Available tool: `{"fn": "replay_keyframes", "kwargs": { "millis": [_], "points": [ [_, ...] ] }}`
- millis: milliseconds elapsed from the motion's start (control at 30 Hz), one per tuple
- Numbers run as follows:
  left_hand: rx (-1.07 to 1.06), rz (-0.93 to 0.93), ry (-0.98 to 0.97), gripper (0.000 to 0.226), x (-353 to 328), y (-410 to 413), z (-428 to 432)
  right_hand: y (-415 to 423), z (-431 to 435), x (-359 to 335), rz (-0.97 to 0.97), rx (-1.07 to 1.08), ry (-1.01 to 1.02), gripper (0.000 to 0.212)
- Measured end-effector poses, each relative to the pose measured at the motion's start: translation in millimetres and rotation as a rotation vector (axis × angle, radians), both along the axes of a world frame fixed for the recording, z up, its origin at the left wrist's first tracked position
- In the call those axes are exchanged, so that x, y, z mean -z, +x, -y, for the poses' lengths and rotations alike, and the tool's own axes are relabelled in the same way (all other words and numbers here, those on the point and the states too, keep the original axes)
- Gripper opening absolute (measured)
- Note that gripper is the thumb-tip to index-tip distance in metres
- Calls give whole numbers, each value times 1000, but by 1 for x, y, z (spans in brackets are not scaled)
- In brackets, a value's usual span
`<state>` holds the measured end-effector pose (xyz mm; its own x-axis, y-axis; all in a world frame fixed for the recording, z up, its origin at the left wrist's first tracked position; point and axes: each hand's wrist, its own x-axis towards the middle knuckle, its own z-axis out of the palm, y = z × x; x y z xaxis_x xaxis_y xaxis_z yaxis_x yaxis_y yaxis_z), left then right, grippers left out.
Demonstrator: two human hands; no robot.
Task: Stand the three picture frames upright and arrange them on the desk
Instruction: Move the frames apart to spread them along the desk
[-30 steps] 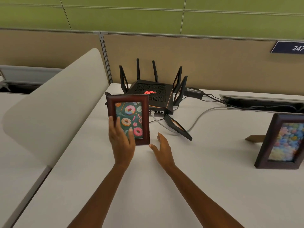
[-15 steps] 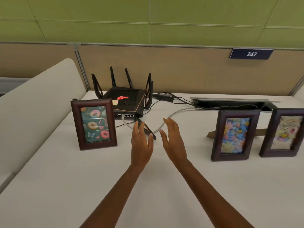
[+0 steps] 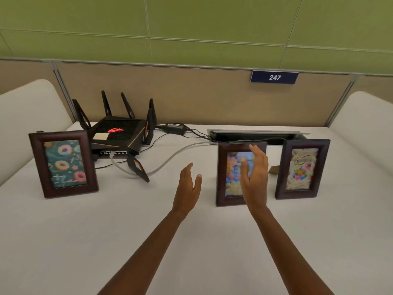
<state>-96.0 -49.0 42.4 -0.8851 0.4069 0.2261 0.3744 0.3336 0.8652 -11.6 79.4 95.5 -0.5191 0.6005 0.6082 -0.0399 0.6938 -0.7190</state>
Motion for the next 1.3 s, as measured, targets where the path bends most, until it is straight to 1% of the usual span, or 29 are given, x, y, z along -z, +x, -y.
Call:
{"fn": "replay_keyframes", "kwargs": {
  "millis": [100,233,333,400,500,600,767,833,900,967,1133,1300],
  "points": [
    [8,156,33,45,0,7,-25,10,-29,13,15,16,-39,41],
    [-9,383,100,46,3,14,-47,19,-58,35,140,19,-173,50],
    [-25,460,166,49,4,15,-56,23,-73,52,255,-20,-301,58],
    [-12,494,185,51,3,14,-61,25,-80,60,293,-60,-383,59],
    [39,564,226,56,3,10,-67,24,-88,71,356,-121,-486,58],
    [37,640,259,59,3,4,-72,19,-96,78,422,-211,-577,55],
    [57,729,279,63,9,-5,-82,12,-104,90,459,-399,-644,40],
    [70,742,308,62,13,-10,-84,10,-107,93,452,-441,-659,34],
    [82,741,335,56,20,-16,-86,6,-109,96,427,-463,-690,26],
    [90,733,337,52,28,-24,-89,2,-110,98,400,-485,-732,22],
    [129,765,397,50,31,-39,-100,-14,-109,106,281,-487,-834,26],
    [98,713,418,48,25,-68,-115,-45,-116,105,213,-488,-840,32]
  ]
}}
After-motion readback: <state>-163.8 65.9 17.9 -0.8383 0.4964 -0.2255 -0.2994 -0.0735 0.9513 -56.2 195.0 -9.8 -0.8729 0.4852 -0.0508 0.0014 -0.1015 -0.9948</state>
